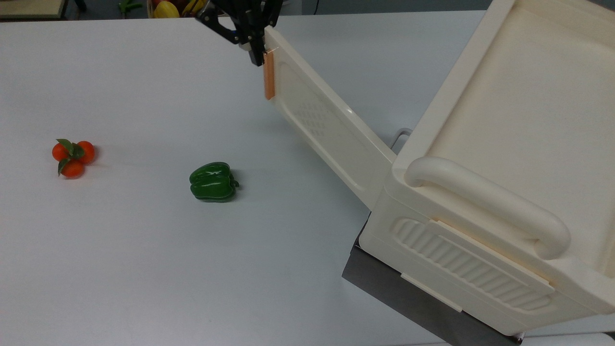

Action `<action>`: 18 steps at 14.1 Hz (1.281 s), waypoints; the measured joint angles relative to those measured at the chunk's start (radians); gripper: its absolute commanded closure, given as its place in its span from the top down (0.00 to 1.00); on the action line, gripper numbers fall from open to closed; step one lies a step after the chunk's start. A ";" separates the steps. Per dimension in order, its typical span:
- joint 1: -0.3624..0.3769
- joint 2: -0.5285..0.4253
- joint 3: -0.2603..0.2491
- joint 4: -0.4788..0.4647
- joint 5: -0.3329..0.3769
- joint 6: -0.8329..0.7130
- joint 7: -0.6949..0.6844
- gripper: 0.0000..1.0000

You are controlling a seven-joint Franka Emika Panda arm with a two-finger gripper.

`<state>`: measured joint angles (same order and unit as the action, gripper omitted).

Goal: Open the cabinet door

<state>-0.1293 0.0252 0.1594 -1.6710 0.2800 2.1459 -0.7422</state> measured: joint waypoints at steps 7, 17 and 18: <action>-0.011 0.028 -0.035 -0.005 0.000 0.128 0.000 0.17; -0.031 -0.033 -0.117 -0.002 0.001 -0.048 0.001 1.00; -0.031 -0.054 -0.128 -0.002 0.001 -0.120 0.008 1.00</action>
<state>-0.1599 -0.0285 0.0311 -1.6728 0.2811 2.0261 -0.7342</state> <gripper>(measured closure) 0.123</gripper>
